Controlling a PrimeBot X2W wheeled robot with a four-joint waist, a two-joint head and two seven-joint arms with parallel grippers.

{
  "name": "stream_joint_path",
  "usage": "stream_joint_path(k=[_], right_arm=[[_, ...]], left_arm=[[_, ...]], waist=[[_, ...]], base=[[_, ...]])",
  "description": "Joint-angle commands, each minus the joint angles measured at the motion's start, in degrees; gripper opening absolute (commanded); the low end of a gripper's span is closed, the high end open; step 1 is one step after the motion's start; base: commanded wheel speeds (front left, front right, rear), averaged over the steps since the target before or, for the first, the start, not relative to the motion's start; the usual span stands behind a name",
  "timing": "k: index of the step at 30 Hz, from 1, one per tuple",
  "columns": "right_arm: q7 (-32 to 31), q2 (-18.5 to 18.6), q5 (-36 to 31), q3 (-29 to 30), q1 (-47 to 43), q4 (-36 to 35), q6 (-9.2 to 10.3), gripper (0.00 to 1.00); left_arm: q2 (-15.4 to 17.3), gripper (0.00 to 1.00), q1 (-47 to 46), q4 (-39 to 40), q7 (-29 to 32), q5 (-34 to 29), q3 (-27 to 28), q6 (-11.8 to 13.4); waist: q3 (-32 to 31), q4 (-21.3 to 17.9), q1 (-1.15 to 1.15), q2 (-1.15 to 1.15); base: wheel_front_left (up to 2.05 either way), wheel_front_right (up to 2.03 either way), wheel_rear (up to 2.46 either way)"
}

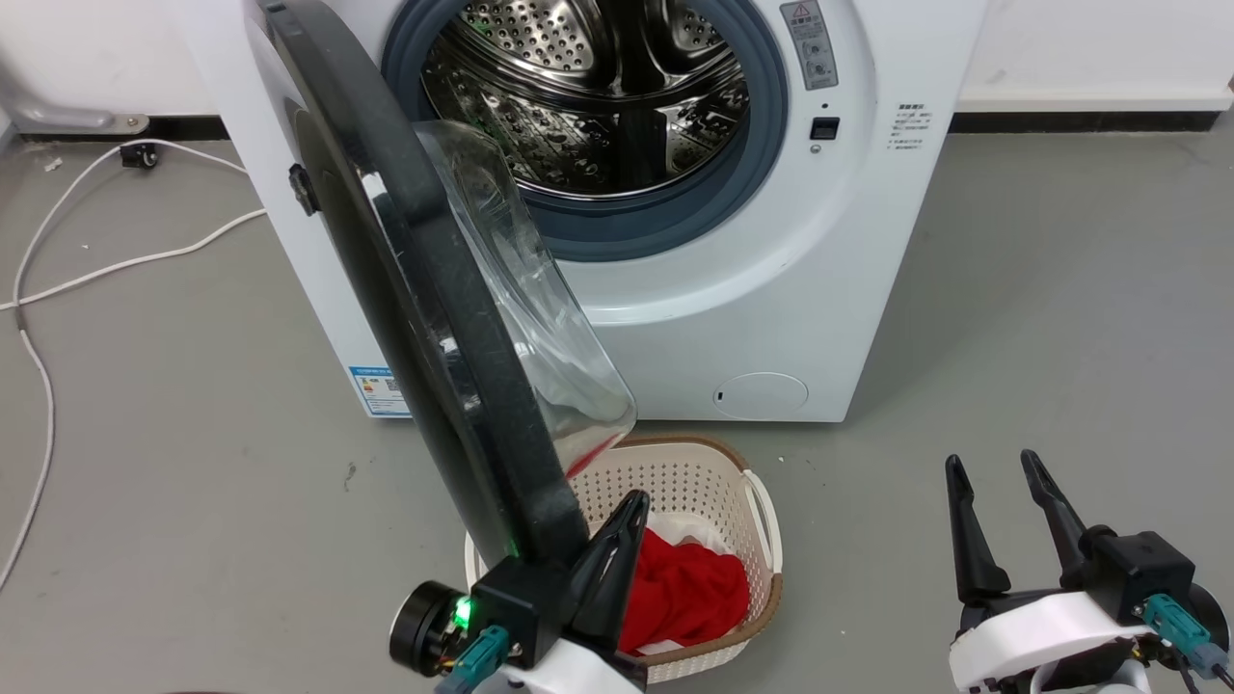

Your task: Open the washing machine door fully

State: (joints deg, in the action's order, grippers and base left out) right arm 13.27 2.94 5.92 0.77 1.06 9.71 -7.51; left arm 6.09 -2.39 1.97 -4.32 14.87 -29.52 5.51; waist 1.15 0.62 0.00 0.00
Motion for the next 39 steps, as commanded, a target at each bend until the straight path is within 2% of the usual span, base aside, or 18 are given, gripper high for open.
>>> stream_joint_path(k=[1,16,39], right_arm=[[-0.04,-0.12,0.33,-0.1,-0.74,-0.18,0.04,1.0],[-0.51,-0.12,0.18,0.33,-1.58,-0.83,0.04,1.0],[-1.4,-0.11,-0.63,2.66,-1.17,-2.3,0.04,1.0]], left_arm=[[1.1,0.0,1.1,0.09,0.41,0.35,1.09,0.86],[3.6,0.0,8.15,6.51,2.5,0.39,2.06,4.82],[4.61,0.0,8.83,9.72,0.91,-0.09,4.21,8.18]], waist=[[-0.12,0.39,0.0,0.0],[-0.28,5.76,0.0,0.0],[1.92,18.64,0.0,0.0]], base=[[0.0,0.0,0.0],[0.0,0.0,0.0],[0.0,0.0,0.0]])
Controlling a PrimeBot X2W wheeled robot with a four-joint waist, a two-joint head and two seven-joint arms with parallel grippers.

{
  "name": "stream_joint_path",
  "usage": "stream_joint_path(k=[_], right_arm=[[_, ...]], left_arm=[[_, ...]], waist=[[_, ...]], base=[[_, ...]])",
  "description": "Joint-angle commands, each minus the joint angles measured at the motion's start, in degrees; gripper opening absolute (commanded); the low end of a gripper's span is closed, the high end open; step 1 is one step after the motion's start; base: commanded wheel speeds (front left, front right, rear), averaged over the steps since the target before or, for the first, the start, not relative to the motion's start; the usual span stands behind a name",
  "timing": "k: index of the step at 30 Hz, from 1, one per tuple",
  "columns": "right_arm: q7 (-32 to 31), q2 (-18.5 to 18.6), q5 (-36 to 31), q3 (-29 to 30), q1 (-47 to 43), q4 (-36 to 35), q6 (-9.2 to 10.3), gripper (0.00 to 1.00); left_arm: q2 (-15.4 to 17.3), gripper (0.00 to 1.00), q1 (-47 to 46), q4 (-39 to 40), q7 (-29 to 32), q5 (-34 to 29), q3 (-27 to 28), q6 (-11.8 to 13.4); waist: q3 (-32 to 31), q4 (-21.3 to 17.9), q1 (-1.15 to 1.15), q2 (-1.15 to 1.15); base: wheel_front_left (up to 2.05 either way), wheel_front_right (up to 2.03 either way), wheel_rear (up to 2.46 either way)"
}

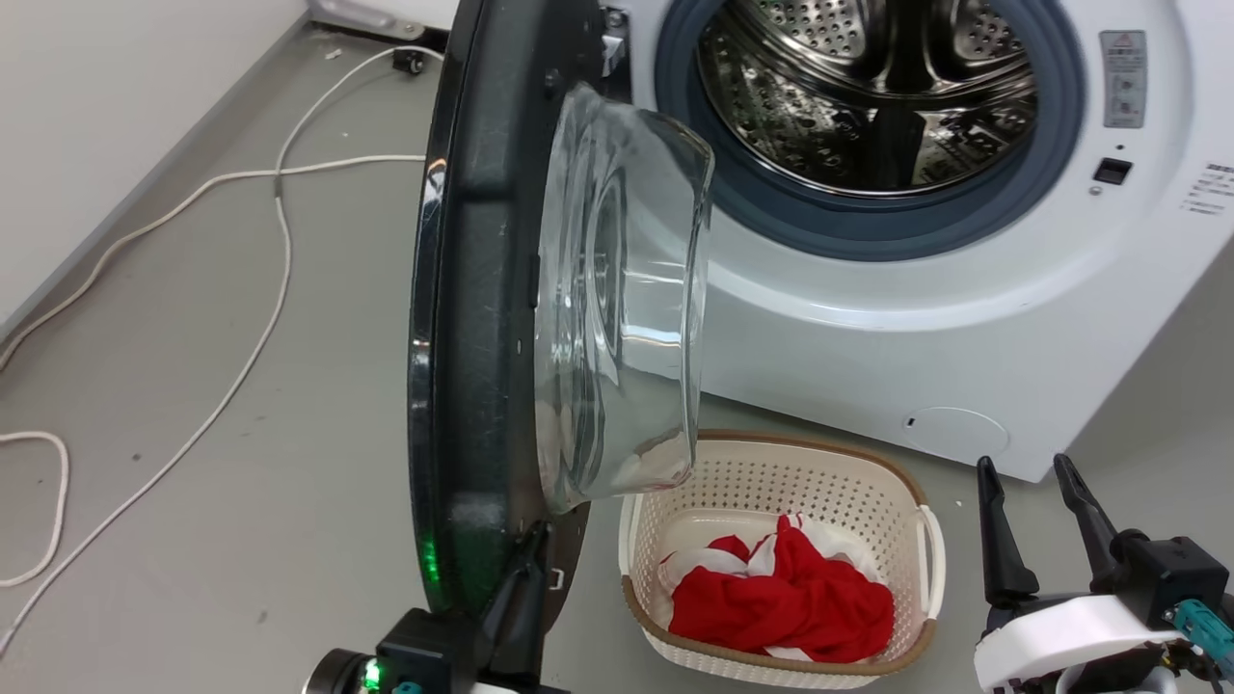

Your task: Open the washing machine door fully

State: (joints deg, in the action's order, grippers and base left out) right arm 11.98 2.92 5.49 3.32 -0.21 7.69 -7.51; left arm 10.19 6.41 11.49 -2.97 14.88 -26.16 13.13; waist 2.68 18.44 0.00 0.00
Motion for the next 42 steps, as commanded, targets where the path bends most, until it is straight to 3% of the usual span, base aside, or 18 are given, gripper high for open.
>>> stream_joint_path(k=[1,12,23,33,42], right_arm=[[-0.16,-0.09,-0.25,0.14,0.23,-0.37,0.04,1.0],[-0.9,-0.08,-0.72,0.26,1.21,-1.35,0.04,1.0],[-2.34,-0.09,-1.9,0.25,1.74,-2.91,0.04,1.0],[-3.35,-0.08,-2.79,0.34,2.73,-4.72,0.04,1.0],[-4.04,-0.08,-3.5,0.33,3.79,-5.96,0.04,1.0]], left_arm=[[0.74,0.0,-0.08,0.31,-0.48,-0.21,1.24,0.82],[3.4,0.0,-2.16,-0.35,-1.92,0.77,6.47,2.2],[8.03,0.0,-6.78,-4.42,-4.17,3.73,15.77,2.83],[11.08,0.0,-11.3,-10.8,-7.44,7.6,22.55,1.65],[14.64,0.0,-16.52,-17.38,-9.3,11.37,27.33,-1.4]], waist=[[0.52,1.19,0.0,0.0],[1.99,3.13,0.0,0.0],[4.34,2.39,0.0,0.0],[7.12,1.39,0.0,0.0],[9.2,0.45,0.0,0.0]], base=[[0.0,0.0,0.0],[0.0,0.0,0.0],[0.0,0.0,0.0],[0.0,0.0,0.0],[0.0,0.0,0.0]])
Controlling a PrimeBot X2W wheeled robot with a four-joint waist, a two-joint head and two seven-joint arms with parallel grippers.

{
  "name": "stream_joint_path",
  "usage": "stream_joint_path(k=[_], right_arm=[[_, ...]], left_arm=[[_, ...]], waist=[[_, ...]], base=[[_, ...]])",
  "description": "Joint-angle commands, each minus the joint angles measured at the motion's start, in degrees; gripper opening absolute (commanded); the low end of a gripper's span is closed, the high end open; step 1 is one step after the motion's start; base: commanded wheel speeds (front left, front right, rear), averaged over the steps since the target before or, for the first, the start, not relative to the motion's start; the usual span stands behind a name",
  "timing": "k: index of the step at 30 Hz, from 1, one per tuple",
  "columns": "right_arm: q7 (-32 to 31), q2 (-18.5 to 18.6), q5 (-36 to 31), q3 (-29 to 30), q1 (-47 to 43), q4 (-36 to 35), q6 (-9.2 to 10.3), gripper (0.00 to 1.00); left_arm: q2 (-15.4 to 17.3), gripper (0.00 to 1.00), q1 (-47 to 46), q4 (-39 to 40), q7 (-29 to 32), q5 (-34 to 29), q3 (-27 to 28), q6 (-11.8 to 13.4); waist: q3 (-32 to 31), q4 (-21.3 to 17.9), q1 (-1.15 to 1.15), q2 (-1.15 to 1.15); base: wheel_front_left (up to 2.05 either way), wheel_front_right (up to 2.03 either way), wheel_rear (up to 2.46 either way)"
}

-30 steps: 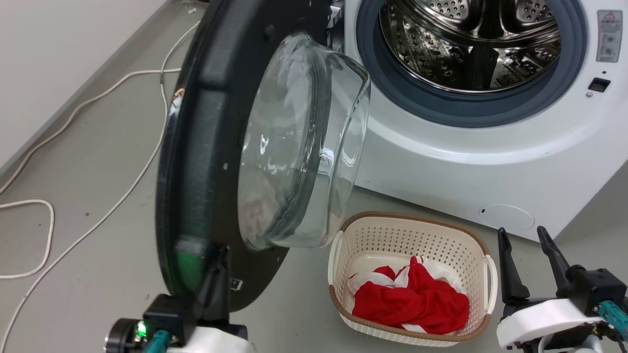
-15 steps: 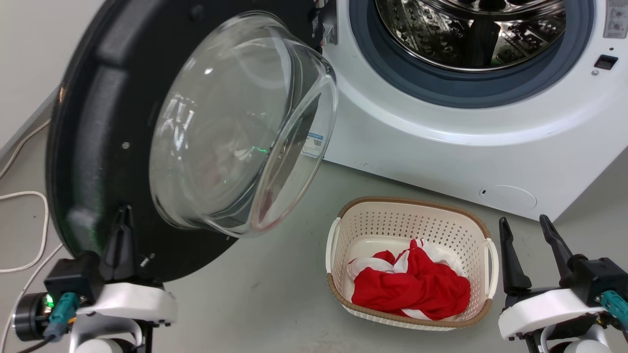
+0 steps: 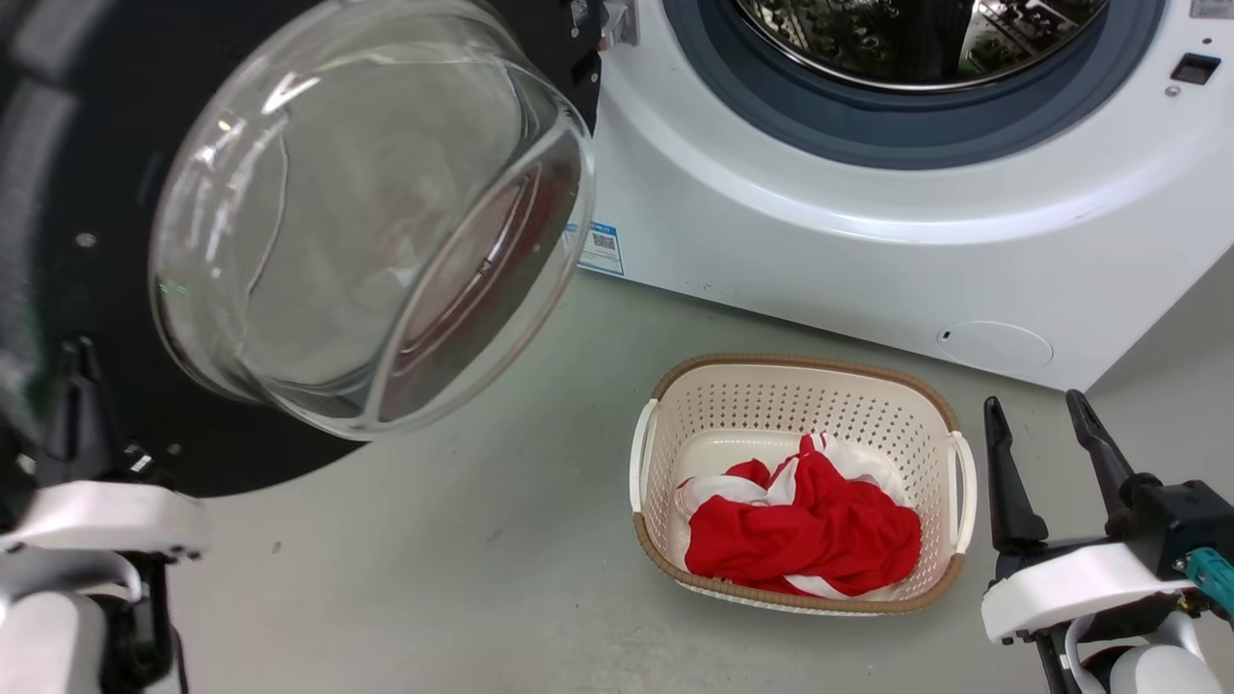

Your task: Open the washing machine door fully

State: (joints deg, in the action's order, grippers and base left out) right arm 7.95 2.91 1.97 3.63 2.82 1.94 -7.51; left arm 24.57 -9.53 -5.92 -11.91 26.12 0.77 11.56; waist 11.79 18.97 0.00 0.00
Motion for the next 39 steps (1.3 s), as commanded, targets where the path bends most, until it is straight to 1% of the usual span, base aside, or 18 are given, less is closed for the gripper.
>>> stream_joint_path(k=[1,3,10,17,20,22,26,30,34,39], right_arm=[[-0.1,-0.07,-0.03,0.06,0.8,-0.4,0.04,1.0],[-0.2,-0.07,-0.27,0.12,0.98,-0.59,0.04,1.0],[-0.14,-0.07,-0.14,0.34,1.85,-0.96,0.04,1.0],[0.13,-0.07,-0.03,0.1,1.89,-0.33,0.04,1.0],[0.64,-0.07,0.49,-0.03,1.92,0.25,0.04,1.0],[1.11,-0.07,1.04,-0.1,1.89,0.76,0.04,1.0],[2.24,-0.08,2.02,-0.26,1.64,1.49,0.04,1.0],[2.95,-0.08,2.53,-0.28,1.35,2.1,0.04,1.0],[3.42,-0.06,2.77,-0.76,1.07,2.75,0.04,1.0],[3.9,-0.06,2.88,-1.61,0.93,3.27,0.04,1.0]], left_arm=[[0.51,0.0,-1.12,-0.8,-0.53,0.5,0.81,-0.21],[1.28,0.0,-2.31,-2.8,-0.94,0.99,1.59,-0.79],[2.4,0.0,-5.8,-8.16,-1.89,2.06,2.92,-2.31],[3.23,0.0,-7.67,-10.96,-2.42,1.71,3.04,-2.75],[2.56,0.0,-6.18,-9.54,-2.72,1.07,2.94,-2.21],[1.85,0.0,-4.53,-7.68,-2.9,0.44,2.99,-1.36],[0.45,0.0,-0.61,-2.54,-3.1,-0.98,2.8,0.01],[-0.97,0.0,3.37,2.48,-3.22,-2.54,1.54,0.83],[-2.64,0.0,6.43,6.41,-3.25,-3.83,-0.89,0.92],[-5.49,0.0,8.2,7.47,-3.32,-4.84,-4.75,0.06]], waist=[[0.27,-0.19,0.0,0.0],[0.57,-0.39,0.0,0.0],[1.16,-0.99,0.0,0.0],[0.73,-1.61,0.0,0.0],[0.04,-2.15,0.0,0.0],[-0.53,-2.56,0.0,0.0],[-1.94,-3.4,0.0,0.0],[-3.11,-4.26,0.0,0.0],[-4.12,-5.5,0.0,0.0],[-5.36,-7.58,0.0,0.0]], base=[[0.0,0.0,0.0],[0.0,0.0,0.0],[0.0,0.0,0.0],[0.0,0.0,0.0],[0.0,0.0,0.0],[0.0,0.0,0.0],[0.0,0.0,0.0],[0.0,0.0,0.0],[0.0,0.0,0.0],[0.0,0.0,0.0]])
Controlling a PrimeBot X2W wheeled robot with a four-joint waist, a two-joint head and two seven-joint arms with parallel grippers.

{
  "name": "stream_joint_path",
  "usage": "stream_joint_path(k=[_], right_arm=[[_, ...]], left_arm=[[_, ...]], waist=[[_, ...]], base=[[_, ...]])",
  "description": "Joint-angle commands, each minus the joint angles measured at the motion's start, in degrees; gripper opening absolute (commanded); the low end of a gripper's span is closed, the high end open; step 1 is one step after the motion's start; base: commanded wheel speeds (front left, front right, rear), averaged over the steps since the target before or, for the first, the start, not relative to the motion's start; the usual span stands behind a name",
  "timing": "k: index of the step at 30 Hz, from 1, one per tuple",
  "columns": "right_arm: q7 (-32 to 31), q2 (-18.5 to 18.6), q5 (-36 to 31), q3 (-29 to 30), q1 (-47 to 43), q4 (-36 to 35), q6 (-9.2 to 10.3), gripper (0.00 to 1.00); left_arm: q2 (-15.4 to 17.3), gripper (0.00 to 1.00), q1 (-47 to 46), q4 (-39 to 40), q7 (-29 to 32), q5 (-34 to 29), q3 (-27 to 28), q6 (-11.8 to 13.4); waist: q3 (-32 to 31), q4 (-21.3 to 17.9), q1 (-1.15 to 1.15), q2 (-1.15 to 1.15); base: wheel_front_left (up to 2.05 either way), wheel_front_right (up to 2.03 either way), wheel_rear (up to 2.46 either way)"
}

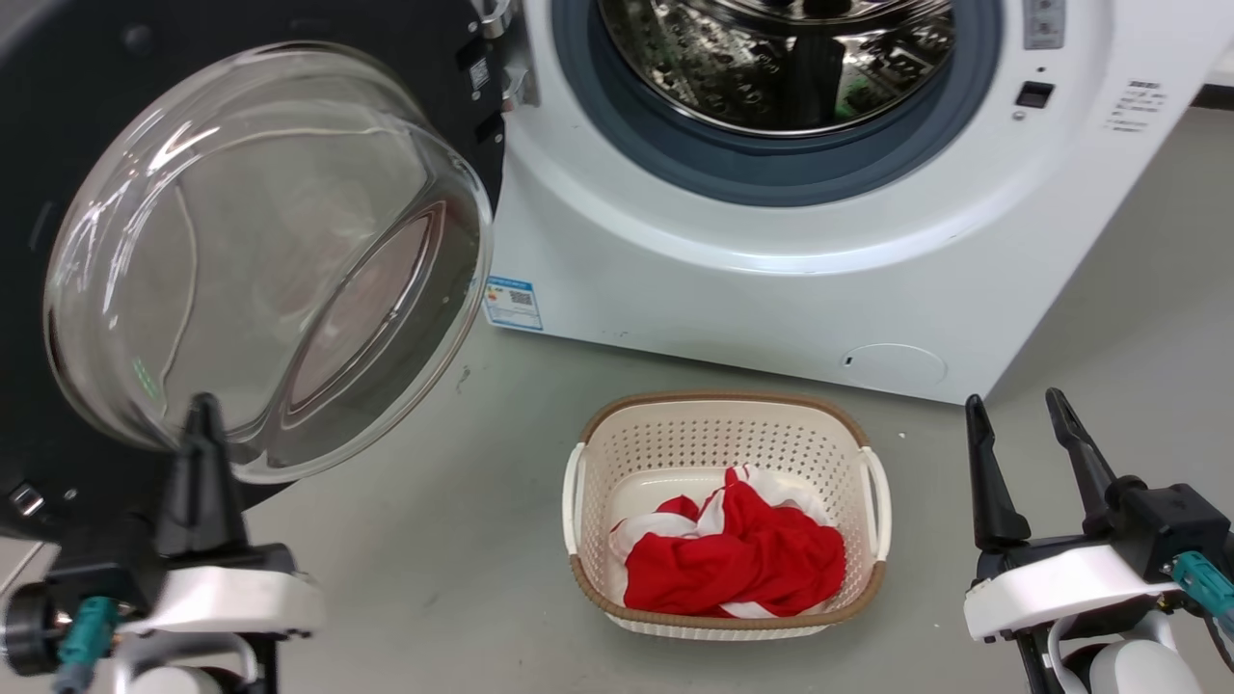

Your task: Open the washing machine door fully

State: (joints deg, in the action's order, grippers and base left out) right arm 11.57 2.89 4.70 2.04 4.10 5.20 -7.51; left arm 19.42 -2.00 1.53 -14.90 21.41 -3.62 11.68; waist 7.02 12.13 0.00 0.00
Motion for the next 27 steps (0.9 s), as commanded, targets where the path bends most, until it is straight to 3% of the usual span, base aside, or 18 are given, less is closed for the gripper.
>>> stream_joint_path(k=[1,2,3,5,6,7,14,27], right_arm=[[0.27,-0.05,0.16,-0.02,-0.35,0.01,0.04,1.0],[0.33,-0.06,0.11,-0.17,-0.29,0.05,0.04,1.0],[0.4,-0.05,0.12,-0.2,-0.29,0.0,0.04,1.0],[0.31,-0.06,-0.4,-0.36,-0.52,-0.09,0.04,1.0],[0.23,-0.06,-0.72,-0.47,-0.56,-0.24,0.04,1.0],[0.17,-0.06,-0.85,-0.51,-0.57,-0.42,0.04,1.0],[-0.2,-0.06,-1.37,-0.71,-1.1,-1.56,0.04,1.0],[-1.27,-0.06,-3.46,-0.42,-3.61,-3.93,0.04,1.0]], left_arm=[[-0.34,0.0,0.67,0.03,-0.33,-0.13,-0.36,-0.06],[-1.04,0.02,0.67,-0.04,-0.35,-0.33,-0.95,-0.36],[-1.82,0.17,0.24,-0.1,-0.37,-0.14,-1.54,-0.82],[-2.75,0.55,-0.99,-0.62,-0.39,-0.64,-2.42,-1.95],[-3.39,0.9,-1.5,-0.81,-0.4,-0.72,-2.68,-2.57],[-3.96,1.0,-1.93,-1.35,-0.39,-1.05,-3.11,-3.09],[-7.04,1.0,-5.94,-5.22,-0.29,-3.84,-4.66,-6.56],[-11.38,1.0,-5.97,-8.47,-0.3,-9.02,-2.49,-10.05]], waist=[[-0.58,-0.73,0.0,0.0],[-0.8,-1.22,0.0,0.0],[-0.98,-1.59,0.0,0.0],[-1.46,-2.4,0.0,0.0],[-1.62,-2.86,0.0,0.0],[-1.75,-3.27,0.0,0.0],[-3.29,-6.85,0.0,0.0],[-5.59,-11.79,0.0,0.0]], base=[[0.0,0.0,0.0],[0.0,0.0,0.0],[0.0,0.0,0.0],[0.0,0.0,0.0],[0.0,0.0,0.0],[0.0,0.0,0.0],[0.0,0.0,0.0],[0.0,0.0,0.0]])
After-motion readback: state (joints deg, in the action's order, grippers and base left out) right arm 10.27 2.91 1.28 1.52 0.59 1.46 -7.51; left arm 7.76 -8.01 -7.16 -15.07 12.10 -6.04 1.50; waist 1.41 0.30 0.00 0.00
